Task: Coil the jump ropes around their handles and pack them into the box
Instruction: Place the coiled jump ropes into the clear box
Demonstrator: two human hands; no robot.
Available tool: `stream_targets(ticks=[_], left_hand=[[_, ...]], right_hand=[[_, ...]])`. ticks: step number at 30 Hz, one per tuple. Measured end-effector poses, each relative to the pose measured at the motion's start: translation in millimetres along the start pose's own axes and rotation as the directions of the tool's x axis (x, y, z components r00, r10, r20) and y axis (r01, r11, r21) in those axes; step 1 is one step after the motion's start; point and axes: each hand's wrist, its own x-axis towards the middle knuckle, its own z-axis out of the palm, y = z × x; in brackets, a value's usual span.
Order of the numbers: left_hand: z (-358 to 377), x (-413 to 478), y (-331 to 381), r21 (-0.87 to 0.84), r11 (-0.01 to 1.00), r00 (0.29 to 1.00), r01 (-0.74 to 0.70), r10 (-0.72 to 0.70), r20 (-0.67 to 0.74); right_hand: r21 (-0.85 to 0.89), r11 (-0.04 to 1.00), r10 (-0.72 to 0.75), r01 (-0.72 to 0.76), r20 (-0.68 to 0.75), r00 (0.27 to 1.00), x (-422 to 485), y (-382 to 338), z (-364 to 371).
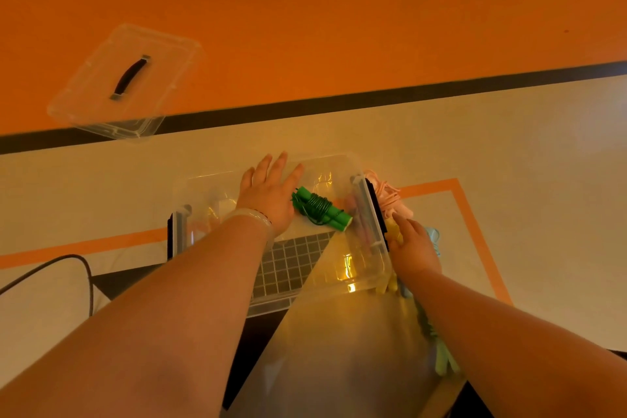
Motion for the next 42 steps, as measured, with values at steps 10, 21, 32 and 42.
stream_targets(ticks=[10,21,32,42], left_hand=[[3.9,9.1,-8.4,0.056,0.998,0.980,0.012,-0.023,0.199],[-10.9,10.6,-2.9,0.049,0.999,0.969,0.022,-0.033,0.244],[-5.3,11.6,-20.0,0.109,0.989,0.976,0.101,-0.120,0.184],[-17.3,2.1,-18.3,0.077,0.985,0.955,0.157,-0.171,0.242]], right_hand=[[0.039,0.999,0.000,0.003,-0.083,0.997,13.2,-14.6,-5.5],[0.079,0.997,-0.003,0.013,-0.122,0.992,20.8,-10.5,-12.4],[0.100,0.994,0.028,-0.034,0.062,0.998,14.4,-11.1,-8.9],[0.000,0.997,0.074,-0.074,0.017,0.997,13.2,-9.2,5.4]])
